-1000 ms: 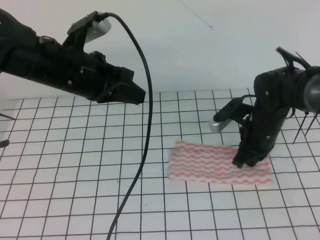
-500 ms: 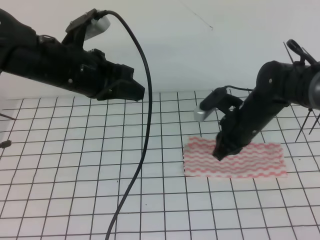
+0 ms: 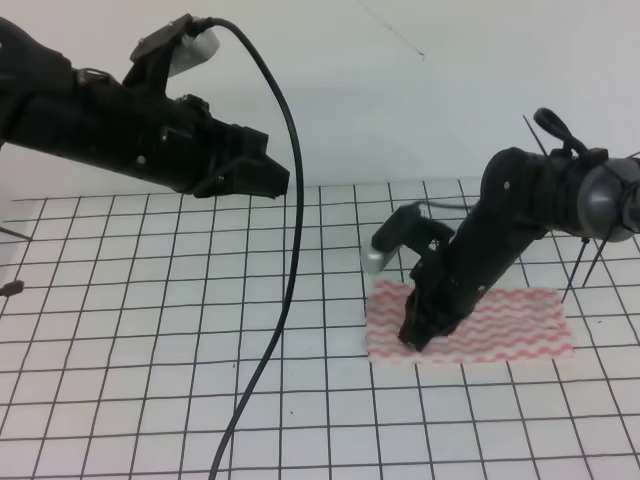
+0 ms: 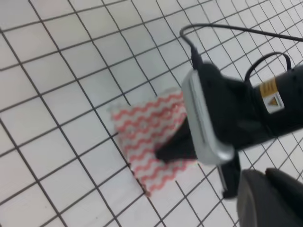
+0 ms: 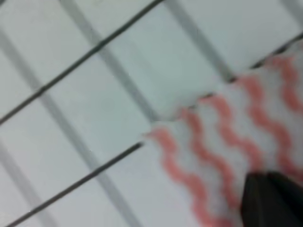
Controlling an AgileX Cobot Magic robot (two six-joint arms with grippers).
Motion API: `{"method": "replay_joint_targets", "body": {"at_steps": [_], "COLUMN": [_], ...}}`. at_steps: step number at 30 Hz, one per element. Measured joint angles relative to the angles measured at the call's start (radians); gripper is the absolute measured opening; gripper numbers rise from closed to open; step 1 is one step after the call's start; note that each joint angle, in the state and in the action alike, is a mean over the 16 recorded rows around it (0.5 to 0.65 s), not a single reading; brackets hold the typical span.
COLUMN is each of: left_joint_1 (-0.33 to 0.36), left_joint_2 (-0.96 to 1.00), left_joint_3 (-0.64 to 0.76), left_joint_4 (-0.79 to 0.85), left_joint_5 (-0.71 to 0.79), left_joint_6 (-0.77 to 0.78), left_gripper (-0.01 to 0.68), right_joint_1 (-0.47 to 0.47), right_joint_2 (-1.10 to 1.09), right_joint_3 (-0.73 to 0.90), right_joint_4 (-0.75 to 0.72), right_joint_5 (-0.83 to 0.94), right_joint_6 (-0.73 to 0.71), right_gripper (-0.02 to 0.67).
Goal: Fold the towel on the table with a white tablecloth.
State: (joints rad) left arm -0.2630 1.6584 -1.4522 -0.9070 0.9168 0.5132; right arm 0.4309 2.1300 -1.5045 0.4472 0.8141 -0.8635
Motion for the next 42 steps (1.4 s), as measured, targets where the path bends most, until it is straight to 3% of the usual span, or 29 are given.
{"method": "replay_joint_targets", "body": {"at_steps": [13, 28, 42], "left_joint_1": [0.026, 0.15, 0.158], "left_joint_2": [0.0, 0.0, 0.0], "left_joint_3": [0.0, 0.0, 0.0], "left_joint_4": [0.051, 0.058, 0.055], "left_joint_5": [-0.006, 0.109, 0.134], "left_joint_6": [-0.003, 0.068, 0.096], "left_gripper": [0.0, 0.0, 0.0], "right_joint_1": [-0.002, -0.001, 0.019], "right_joint_2": [-0.073, -0.053, 0.051], "right_joint_3": [0.0, -0.05, -0.194], "right_joint_4": [0.019, -0.021, -0.061], "right_joint_5": [0.007, -0.099, 0.024], "right_joint_6": [-0.165, -0.445, -0.469], "right_gripper": [0.015, 0.202, 0.231]}}
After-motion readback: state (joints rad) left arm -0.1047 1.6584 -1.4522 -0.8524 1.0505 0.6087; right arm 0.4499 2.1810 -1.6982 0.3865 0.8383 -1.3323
